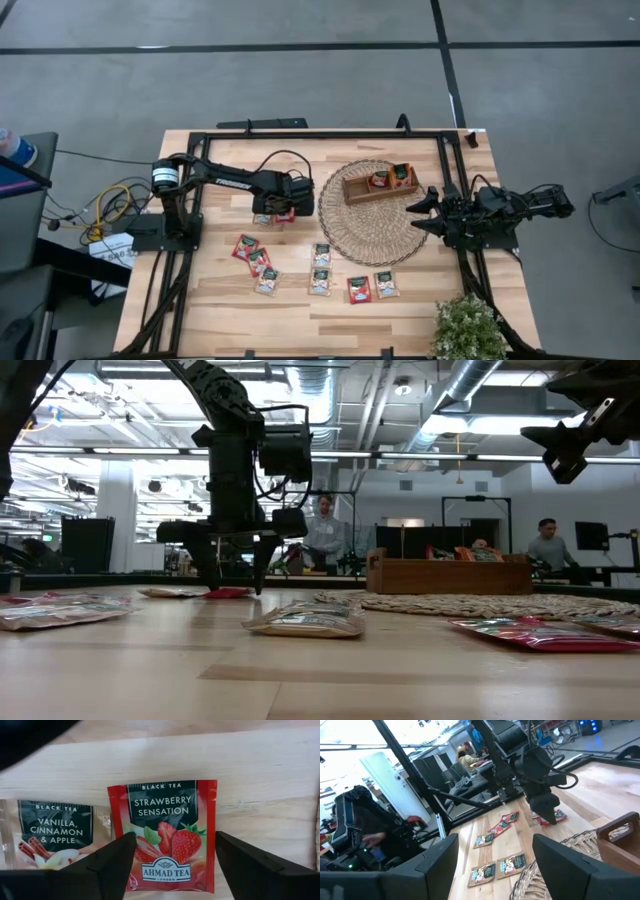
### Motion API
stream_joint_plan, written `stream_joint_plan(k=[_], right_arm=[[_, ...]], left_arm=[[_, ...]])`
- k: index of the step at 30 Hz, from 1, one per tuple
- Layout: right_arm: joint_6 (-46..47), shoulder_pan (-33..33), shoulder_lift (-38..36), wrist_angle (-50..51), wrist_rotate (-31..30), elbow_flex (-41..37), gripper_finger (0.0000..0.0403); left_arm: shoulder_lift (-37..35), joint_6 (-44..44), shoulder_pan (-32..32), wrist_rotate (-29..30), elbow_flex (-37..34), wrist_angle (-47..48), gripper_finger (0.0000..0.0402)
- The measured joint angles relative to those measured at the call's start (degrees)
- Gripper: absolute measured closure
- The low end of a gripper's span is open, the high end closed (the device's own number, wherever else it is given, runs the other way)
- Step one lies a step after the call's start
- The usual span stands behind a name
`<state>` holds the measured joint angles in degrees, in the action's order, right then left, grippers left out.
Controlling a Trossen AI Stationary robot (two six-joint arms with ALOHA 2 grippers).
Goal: Pick & Place Tea
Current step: Put the red tea pack into the middle compartment of the brown organizer
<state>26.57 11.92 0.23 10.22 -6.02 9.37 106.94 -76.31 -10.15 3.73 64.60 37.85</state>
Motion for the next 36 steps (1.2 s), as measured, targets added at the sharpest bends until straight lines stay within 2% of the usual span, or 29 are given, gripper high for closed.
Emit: stream_joint_plan(k=[20,31,36], right_arm=[[0.0,0.0,0.0,0.0,-0.8,0.0,0.0153],[0.0,0.0,0.0,0.0,-1.5,0.0,0.0153],[0.0,0.0,0.0,0.0,-1.5,0.0,0.0153]], left_arm=[[0.0,-0.2,0.8,-0.2,0.1,-1.5,0.0156],[0.0,0.8,0.8,0.9,0.0,-1.6,0.0261],[0.1,1.0,0.8,2.0,0.0,-1.7,0.0297]])
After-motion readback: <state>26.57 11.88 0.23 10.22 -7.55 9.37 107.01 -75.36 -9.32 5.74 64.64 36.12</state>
